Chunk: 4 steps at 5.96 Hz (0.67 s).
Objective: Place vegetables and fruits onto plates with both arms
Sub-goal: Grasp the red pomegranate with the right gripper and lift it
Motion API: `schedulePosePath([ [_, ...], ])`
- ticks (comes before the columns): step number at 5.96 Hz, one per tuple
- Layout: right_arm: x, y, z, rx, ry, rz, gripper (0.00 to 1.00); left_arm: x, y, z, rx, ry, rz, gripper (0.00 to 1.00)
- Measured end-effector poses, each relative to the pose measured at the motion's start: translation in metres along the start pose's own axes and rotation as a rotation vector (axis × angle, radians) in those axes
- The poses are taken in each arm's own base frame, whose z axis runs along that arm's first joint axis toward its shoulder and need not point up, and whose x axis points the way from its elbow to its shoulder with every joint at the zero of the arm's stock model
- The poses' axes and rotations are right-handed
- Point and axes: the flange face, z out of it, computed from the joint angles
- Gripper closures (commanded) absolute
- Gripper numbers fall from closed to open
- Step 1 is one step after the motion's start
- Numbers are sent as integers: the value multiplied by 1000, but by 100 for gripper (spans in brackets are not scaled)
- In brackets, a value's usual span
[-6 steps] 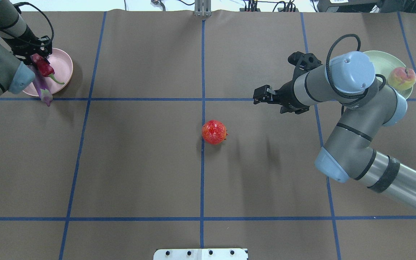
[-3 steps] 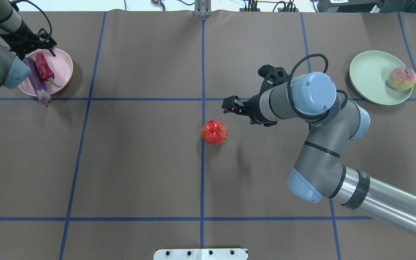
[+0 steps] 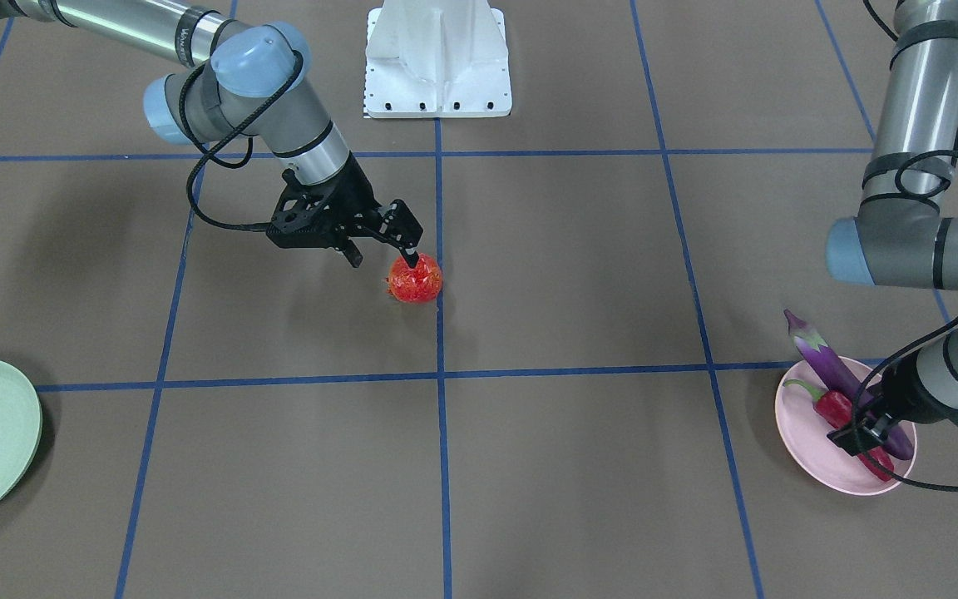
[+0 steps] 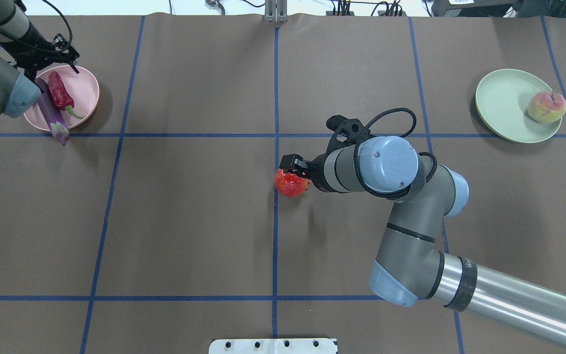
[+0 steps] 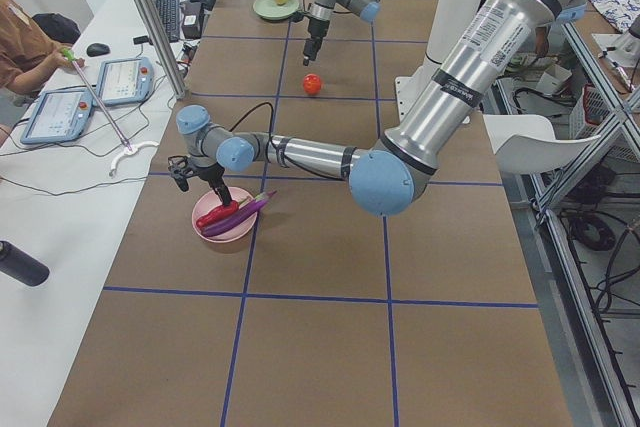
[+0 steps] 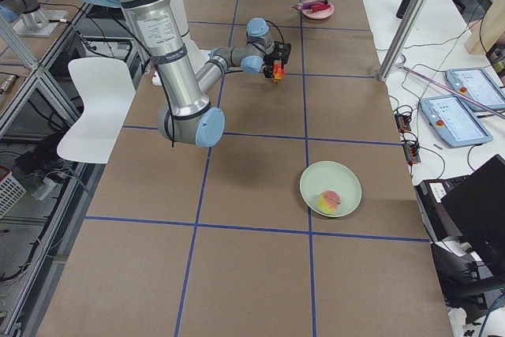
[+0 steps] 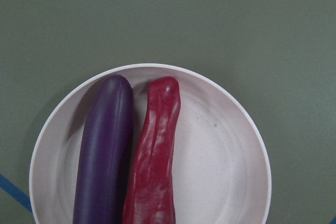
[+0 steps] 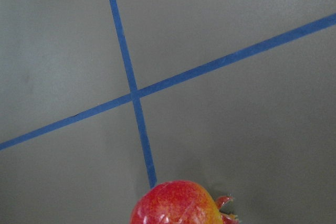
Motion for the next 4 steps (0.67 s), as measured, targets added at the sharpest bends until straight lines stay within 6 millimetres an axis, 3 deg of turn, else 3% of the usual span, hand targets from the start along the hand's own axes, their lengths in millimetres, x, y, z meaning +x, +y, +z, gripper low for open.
schedulePosePath([
  [4,-22,13,32,21,20,43,0,1,2,-3,2,7,-12,0],
])
